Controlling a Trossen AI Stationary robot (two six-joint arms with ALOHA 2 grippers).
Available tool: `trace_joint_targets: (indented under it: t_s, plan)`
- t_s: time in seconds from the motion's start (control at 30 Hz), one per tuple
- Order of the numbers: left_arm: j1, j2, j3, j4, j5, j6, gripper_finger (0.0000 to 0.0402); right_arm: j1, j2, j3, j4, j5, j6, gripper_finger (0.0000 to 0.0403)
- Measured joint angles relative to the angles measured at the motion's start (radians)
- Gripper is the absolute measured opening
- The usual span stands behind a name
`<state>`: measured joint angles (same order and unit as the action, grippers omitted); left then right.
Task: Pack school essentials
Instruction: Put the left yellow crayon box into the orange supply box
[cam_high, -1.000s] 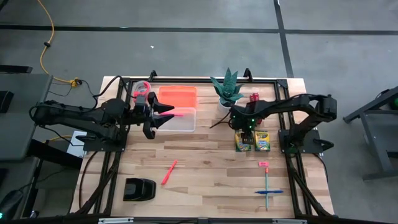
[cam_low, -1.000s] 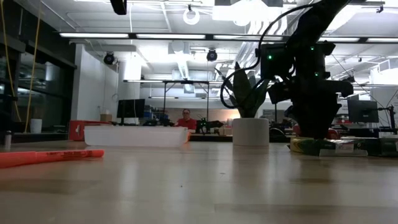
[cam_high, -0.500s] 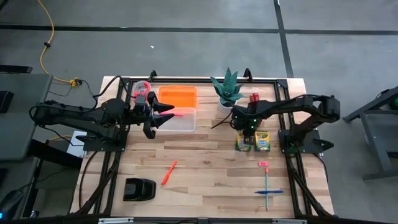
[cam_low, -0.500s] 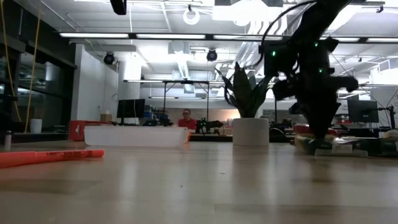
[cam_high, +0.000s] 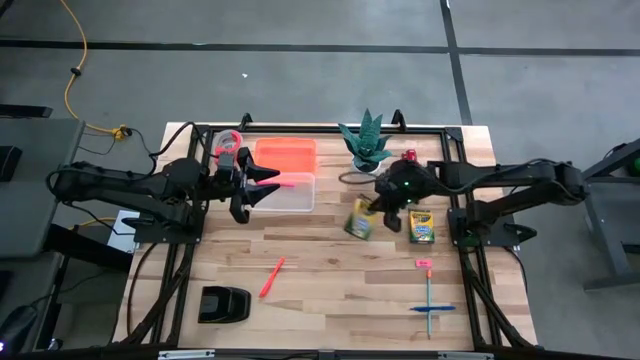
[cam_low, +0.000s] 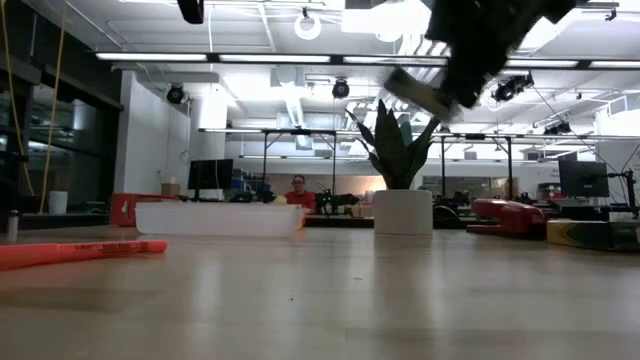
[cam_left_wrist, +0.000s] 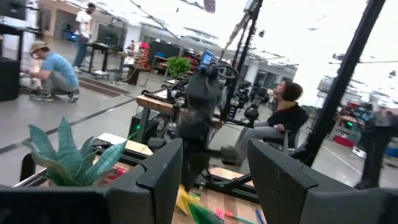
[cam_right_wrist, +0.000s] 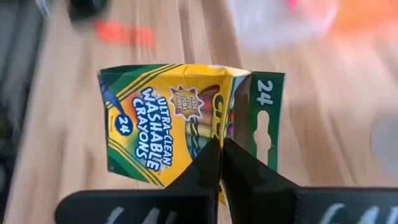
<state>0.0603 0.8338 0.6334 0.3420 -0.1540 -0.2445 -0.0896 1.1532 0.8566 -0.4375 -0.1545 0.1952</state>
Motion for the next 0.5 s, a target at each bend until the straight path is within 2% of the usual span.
trace_joint_targets:
  t_s: [0.1,0.2,0.3,0.4,0.5]
  plan:
    - [0.008,-0.029,0.001,-0.01,0.064,0.022,0.0172,0.031,-0.004,0.001,0.174,0.05,0.023,0.0]
    - [0.022,-0.068,0.001,-0.019,0.134,0.019,0.0172,0.056,0.009,0.001,0.356,0.054,0.008,0.0]
    - [0.032,-0.113,0.001,-0.051,0.162,0.02,0.0172,0.07,0.019,0.001,0.519,0.054,0.009,0.0]
    - [0.041,-0.147,0.001,-0.105,0.166,0.023,0.0172,0.08,0.019,0.001,0.628,0.082,0.007,0.0]
    - [0.046,-0.168,0.001,-0.145,0.168,0.023,0.0172,0.083,0.019,0.001,0.665,0.094,0.002,0.0]
